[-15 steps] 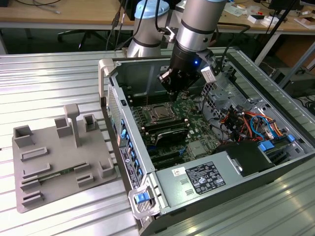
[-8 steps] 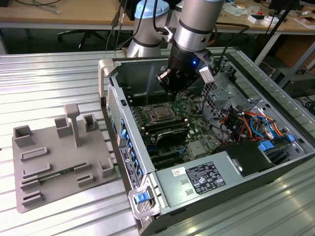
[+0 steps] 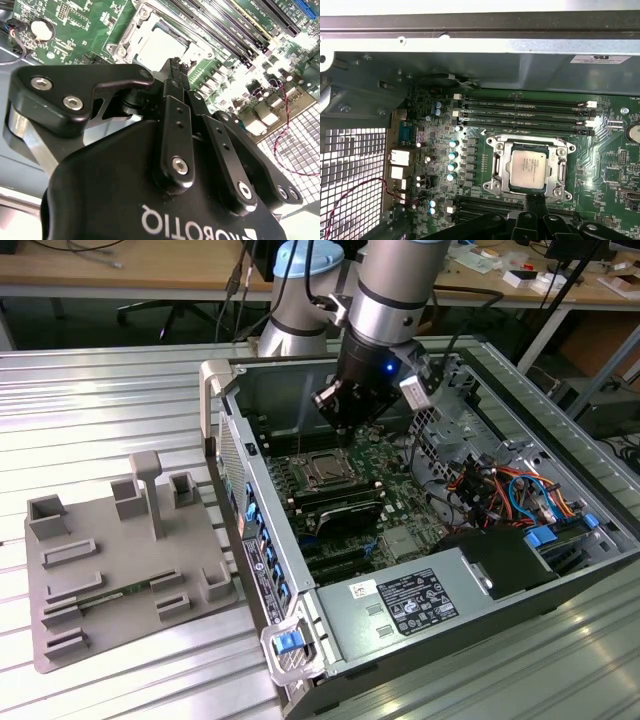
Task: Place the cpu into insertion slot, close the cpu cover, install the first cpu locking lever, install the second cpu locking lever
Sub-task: 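Install the first cpu locking lever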
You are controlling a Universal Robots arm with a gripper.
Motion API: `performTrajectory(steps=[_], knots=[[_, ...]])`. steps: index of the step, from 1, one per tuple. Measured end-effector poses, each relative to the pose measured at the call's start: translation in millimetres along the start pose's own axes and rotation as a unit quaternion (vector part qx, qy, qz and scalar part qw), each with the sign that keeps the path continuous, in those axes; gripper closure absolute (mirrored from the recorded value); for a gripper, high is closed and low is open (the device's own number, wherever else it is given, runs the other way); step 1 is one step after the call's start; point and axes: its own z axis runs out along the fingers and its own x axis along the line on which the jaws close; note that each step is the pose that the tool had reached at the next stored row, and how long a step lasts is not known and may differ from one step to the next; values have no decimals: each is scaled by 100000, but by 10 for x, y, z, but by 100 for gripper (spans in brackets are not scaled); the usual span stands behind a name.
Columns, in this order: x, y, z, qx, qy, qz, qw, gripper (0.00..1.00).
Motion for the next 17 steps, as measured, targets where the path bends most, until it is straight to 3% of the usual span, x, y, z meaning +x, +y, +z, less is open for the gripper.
performTrajectory(steps=[17], knots=[[179, 14, -2, -2, -1, 0, 100000, 89]])
